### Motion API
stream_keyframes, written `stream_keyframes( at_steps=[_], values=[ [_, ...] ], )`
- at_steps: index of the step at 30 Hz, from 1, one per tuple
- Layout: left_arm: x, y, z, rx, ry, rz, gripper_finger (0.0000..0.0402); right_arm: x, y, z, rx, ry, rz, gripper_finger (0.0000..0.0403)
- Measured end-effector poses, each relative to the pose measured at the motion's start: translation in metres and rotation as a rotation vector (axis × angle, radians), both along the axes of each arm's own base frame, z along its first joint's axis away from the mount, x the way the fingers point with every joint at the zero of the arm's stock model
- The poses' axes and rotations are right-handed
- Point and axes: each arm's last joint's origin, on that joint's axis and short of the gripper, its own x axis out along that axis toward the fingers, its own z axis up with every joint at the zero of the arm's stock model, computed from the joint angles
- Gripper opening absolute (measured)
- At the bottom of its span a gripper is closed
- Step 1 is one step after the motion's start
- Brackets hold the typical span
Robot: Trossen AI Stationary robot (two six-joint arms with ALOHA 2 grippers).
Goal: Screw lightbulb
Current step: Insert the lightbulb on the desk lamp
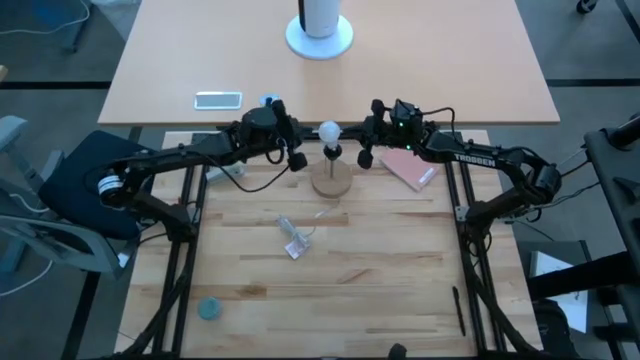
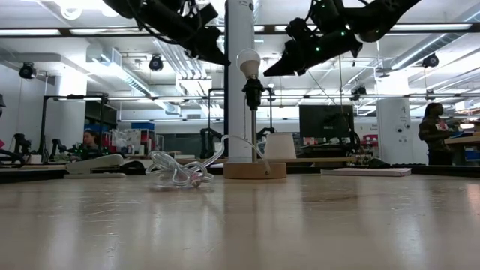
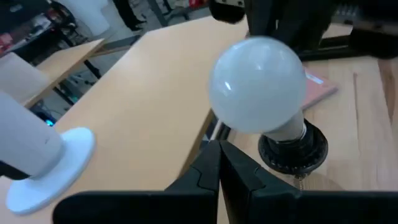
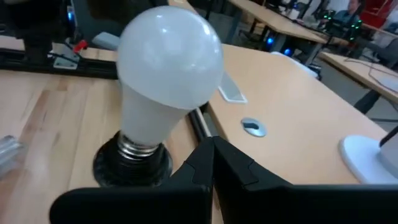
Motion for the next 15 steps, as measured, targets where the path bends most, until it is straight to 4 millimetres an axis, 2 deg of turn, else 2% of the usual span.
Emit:
stream_keyframes(
  at_steps=[6,9,15],
  values=[
    [0.004,0.002,0.005,0.054,-0.064,-0.005,0.0,-0.004,-0.002,0.018,-0.074,-0.083,-0.118,0.0002],
    [0.005,0.003,0.005,0.057,-0.069,-0.006,0.0,-0.006,0.002,0.032,-0.108,-0.174,-0.055,0.0002],
    [0.006,0.002,0.005,0.046,-0.078,-0.052,0.0,-0.004,0.005,0.031,-0.065,-0.191,0.061,0.0002]
  ],
)
